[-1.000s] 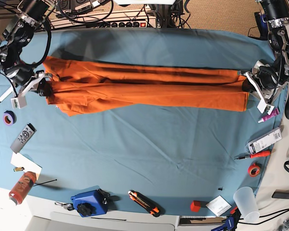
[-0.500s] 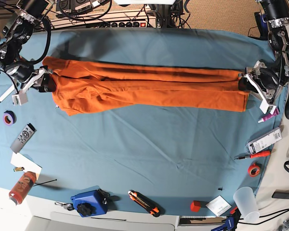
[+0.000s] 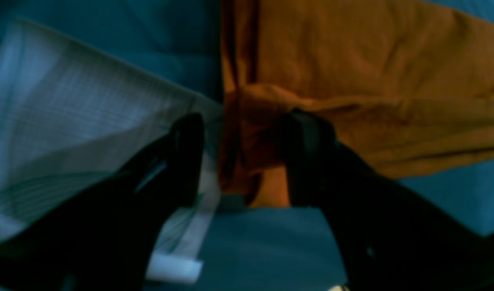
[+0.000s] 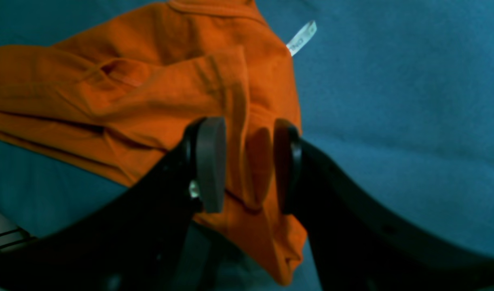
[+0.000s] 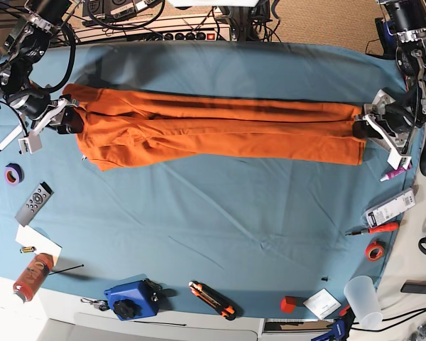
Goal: Layout the t-shirt on the table in an organized manner, then fold the t-shirt properly
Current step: 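Smooth the folded strip by pulling its ends apart with both grippers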
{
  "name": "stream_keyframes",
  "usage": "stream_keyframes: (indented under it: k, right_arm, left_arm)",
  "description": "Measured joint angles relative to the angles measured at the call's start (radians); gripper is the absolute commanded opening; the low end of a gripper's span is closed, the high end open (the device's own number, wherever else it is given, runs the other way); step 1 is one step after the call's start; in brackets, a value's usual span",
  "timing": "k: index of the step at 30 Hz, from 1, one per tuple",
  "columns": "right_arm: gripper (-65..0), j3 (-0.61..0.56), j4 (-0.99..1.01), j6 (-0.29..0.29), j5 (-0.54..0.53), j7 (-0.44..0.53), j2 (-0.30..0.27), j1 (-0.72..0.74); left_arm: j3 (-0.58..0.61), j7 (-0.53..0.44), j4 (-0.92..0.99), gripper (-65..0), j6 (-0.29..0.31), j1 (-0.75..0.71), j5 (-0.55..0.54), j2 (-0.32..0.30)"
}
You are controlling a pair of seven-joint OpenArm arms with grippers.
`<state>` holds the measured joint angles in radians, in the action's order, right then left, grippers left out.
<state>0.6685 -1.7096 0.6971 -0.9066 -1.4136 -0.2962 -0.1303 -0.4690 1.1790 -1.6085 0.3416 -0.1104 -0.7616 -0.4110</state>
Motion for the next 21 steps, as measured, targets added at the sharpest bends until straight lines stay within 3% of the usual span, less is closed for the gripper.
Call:
stream_keyframes:
  k: [7, 13, 15, 19, 21]
  right_arm:
    - [-44.7, 0.000, 0.000, 0.000, 0.000, 0.000, 0.000, 0.000]
    - [-44.7, 0.000, 0.000, 0.000, 0.000, 0.000, 0.000, 0.000]
    - [-44.7, 0.000, 0.000, 0.000, 0.000, 0.000, 0.000, 0.000]
    - [-44.7, 0.000, 0.000, 0.000, 0.000, 0.000, 0.000, 0.000]
    - [-44.7, 0.000, 0.000, 0.000, 0.000, 0.000, 0.000, 0.000]
  left_arm:
    - [-0.010, 0.006, 0.211, -32.4, 0.059, 0.093, -0.168, -0.005]
    - [-0.009, 0.099, 0.261, -35.0, 0.108, 0.105, -0.318, -0.002]
    - [-0.008, 0.100, 0.261, -40.8, 0.108, 0.106, -0.302, -0.002]
    - [-0.008, 0.100, 0.261, -62.8, 0.108, 0.106, -0.250, -0.002]
    - [-0.008, 0.101, 0.261, -65.0, 0.108, 0.106, -0.249, -0.002]
